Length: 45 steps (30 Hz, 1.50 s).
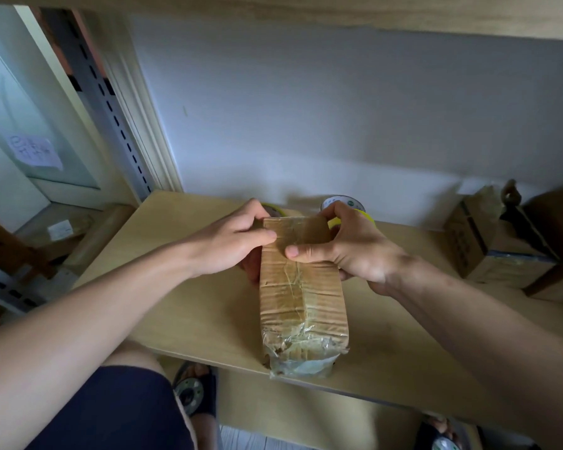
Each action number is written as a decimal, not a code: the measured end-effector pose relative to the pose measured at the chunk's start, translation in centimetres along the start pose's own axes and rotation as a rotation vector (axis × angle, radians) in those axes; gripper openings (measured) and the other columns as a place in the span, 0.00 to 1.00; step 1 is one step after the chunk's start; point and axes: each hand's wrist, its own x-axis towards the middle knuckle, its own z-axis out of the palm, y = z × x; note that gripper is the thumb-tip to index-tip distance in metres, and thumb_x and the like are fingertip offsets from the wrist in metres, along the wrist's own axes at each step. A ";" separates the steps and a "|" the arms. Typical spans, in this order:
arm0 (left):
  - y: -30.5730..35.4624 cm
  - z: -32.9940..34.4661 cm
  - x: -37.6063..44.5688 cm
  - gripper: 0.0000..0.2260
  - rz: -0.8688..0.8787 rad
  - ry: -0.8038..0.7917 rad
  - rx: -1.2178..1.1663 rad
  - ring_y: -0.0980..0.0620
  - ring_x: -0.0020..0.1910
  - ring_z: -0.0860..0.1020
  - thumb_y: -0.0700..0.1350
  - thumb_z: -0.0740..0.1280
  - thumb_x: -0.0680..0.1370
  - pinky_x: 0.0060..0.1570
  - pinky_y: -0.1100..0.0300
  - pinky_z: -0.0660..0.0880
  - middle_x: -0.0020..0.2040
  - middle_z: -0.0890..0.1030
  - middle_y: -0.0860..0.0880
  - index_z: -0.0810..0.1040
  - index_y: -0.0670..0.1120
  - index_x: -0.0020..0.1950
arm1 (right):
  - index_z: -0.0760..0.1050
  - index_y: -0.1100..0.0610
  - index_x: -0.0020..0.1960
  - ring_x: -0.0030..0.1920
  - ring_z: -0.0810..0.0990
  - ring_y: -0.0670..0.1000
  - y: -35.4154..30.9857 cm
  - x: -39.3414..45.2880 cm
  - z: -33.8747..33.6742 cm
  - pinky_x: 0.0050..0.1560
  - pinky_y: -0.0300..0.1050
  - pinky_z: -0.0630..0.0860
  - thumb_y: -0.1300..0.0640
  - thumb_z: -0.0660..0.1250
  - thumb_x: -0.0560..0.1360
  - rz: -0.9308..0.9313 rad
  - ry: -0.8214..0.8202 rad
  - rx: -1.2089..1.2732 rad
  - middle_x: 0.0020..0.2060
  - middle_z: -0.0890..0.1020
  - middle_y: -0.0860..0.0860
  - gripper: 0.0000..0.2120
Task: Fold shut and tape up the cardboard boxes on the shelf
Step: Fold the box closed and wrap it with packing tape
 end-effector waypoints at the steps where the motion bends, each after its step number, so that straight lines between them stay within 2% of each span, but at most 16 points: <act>1: 0.0 0.0 0.1 0.02 0.013 0.009 0.028 0.63 0.36 0.75 0.43 0.64 0.84 0.37 0.65 0.71 0.43 0.76 0.51 0.72 0.47 0.51 | 0.72 0.52 0.55 0.43 0.83 0.51 0.1 0.1 0.1 0.36 0.48 0.79 0.48 0.85 0.60 -0.008 0.010 0.015 0.45 0.82 0.50 0.32; 5: -0.4 -0.1 0.0 0.06 0.043 0.023 0.005 0.61 0.37 0.75 0.47 0.68 0.81 0.40 0.61 0.71 0.42 0.77 0.53 0.73 0.47 0.52 | 0.72 0.54 0.52 0.39 0.81 0.51 0.5 0.5 0.7 0.30 0.45 0.75 0.51 0.85 0.63 -0.053 0.082 0.080 0.42 0.82 0.51 0.27; 8: -0.7 -0.1 -0.3 0.13 0.089 0.024 -0.006 0.54 0.40 0.77 0.53 0.67 0.75 0.43 0.55 0.73 0.43 0.80 0.49 0.72 0.46 0.52 | 0.72 0.52 0.45 0.40 0.82 0.53 0.9 1.1 1.1 0.35 0.47 0.75 0.52 0.85 0.63 -0.075 0.165 0.116 0.41 0.83 0.51 0.23; 10: -0.8 0.1 -0.5 0.16 0.141 0.011 -0.018 0.51 0.38 0.77 0.55 0.67 0.74 0.41 0.54 0.72 0.40 0.80 0.48 0.72 0.45 0.53 | 0.72 0.51 0.41 0.38 0.81 0.53 1.1 1.3 1.1 0.37 0.47 0.75 0.52 0.86 0.61 -0.095 0.188 0.161 0.37 0.81 0.49 0.23; 14: -1.1 0.4 -0.7 0.12 0.208 0.006 -0.106 0.48 0.32 0.75 0.46 0.67 0.78 0.33 0.59 0.71 0.34 0.78 0.47 0.69 0.39 0.53 | 0.71 0.50 0.35 0.36 0.78 0.51 1.5 1.3 1.4 0.41 0.53 0.78 0.53 0.85 0.62 -0.148 0.235 0.246 0.31 0.79 0.46 0.21; 16: -0.9 0.6 -0.8 0.10 0.230 0.009 -0.130 0.51 0.32 0.75 0.42 0.67 0.79 0.34 0.61 0.71 0.33 0.78 0.48 0.69 0.38 0.53 | 0.71 0.51 0.33 0.35 0.77 0.50 1.8 1.4 1.6 0.42 0.57 0.80 0.47 0.84 0.59 -0.165 0.284 0.259 0.30 0.78 0.44 0.21; 19: -0.6 1.1 -0.8 0.08 0.243 0.047 -0.181 0.49 0.37 0.76 0.42 0.68 0.77 0.40 0.56 0.72 0.37 0.80 0.40 0.70 0.42 0.51 | 0.71 0.52 0.32 0.33 0.73 0.49 2.0 1.4 1.8 0.39 0.54 0.77 0.40 0.81 0.59 -0.216 0.363 0.232 0.28 0.75 0.43 0.23; 23: -0.3 1.7 -0.6 0.08 0.216 0.121 -0.223 0.47 0.39 0.72 0.45 0.69 0.75 0.43 0.53 0.69 0.41 0.76 0.29 0.72 0.45 0.49 | 0.70 0.54 0.33 0.30 0.70 0.48 1.9 1.3 1.8 0.35 0.46 0.71 0.44 0.80 0.70 -0.238 0.467 0.177 0.26 0.73 0.43 0.22; 25: -0.1 2.3 -0.4 0.09 0.210 0.175 -0.183 0.49 0.37 0.71 0.45 0.70 0.78 0.41 0.55 0.67 0.38 0.74 0.32 0.73 0.43 0.49 | 0.67 0.54 0.31 0.30 0.67 0.49 1.9 1.3 1.5 0.35 0.46 0.68 0.45 0.75 0.75 -0.238 0.503 0.132 0.24 0.70 0.42 0.24; 27: 0.0 2.9 0.0 0.09 0.195 0.259 -0.089 0.52 0.34 0.69 0.45 0.68 0.82 0.36 0.57 0.64 0.34 0.72 0.43 0.74 0.41 0.48 | 0.65 0.54 0.30 0.30 0.64 0.49 2.1 1.4 1.2 0.35 0.45 0.65 0.46 0.72 0.78 -0.235 0.529 0.080 0.22 0.66 0.43 0.25; 30: -0.1 3.4 0.5 0.11 0.159 0.332 -0.028 0.52 0.32 0.67 0.46 0.66 0.83 0.35 0.57 0.64 0.33 0.71 0.49 0.74 0.41 0.46 | 0.68 0.55 0.31 0.29 0.67 0.48 2.1 1.2 0.9 0.35 0.44 0.67 0.45 0.74 0.76 -0.224 0.503 0.048 0.23 0.70 0.42 0.23; 33: -0.3 3.6 0.7 0.11 0.151 0.387 -0.037 0.53 0.34 0.68 0.47 0.66 0.83 0.37 0.56 0.65 0.33 0.72 0.52 0.74 0.42 0.45 | 0.76 0.54 0.36 0.33 0.75 0.47 1.8 0.7 0.7 0.36 0.44 0.74 0.41 0.81 0.68 -0.178 0.388 0.045 0.31 0.79 0.45 0.20; 35: -0.4 3.7 0.7 0.11 0.161 0.402 -0.027 0.53 0.34 0.68 0.46 0.65 0.84 0.37 0.56 0.65 0.33 0.71 0.53 0.73 0.42 0.45 | 0.77 0.53 0.38 0.34 0.77 0.47 1.5 0.5 0.4 0.36 0.45 0.75 0.41 0.83 0.64 -0.144 0.326 0.064 0.33 0.80 0.45 0.20; 41: -0.5 3.7 0.9 0.11 0.170 0.374 -0.056 0.53 0.34 0.67 0.45 0.65 0.84 0.37 0.56 0.64 0.33 0.70 0.53 0.73 0.43 0.43 | 0.75 0.55 0.46 0.33 0.78 0.48 0.8 -0.7 -0.3 0.28 0.44 0.76 0.47 0.85 0.63 -0.092 0.177 0.086 0.36 0.79 0.49 0.23; 44: -0.8 3.7 1.1 0.11 0.136 0.389 -0.070 0.53 0.35 0.67 0.45 0.65 0.84 0.38 0.55 0.64 0.33 0.70 0.53 0.73 0.44 0.42 | 0.76 0.51 0.51 0.37 0.81 0.48 0.7 -1.2 -0.2 0.35 0.51 0.83 0.43 0.85 0.59 -0.123 0.157 -0.054 0.40 0.81 0.46 0.28; 45: -0.9 3.6 1.1 0.12 0.123 0.392 -0.073 0.53 0.35 0.67 0.45 0.65 0.84 0.38 0.55 0.64 0.33 0.70 0.54 0.73 0.45 0.41 | 0.76 0.48 0.53 0.40 0.82 0.47 0.8 -1.5 -0.2 0.38 0.51 0.83 0.40 0.85 0.58 -0.136 0.148 -0.107 0.41 0.82 0.45 0.30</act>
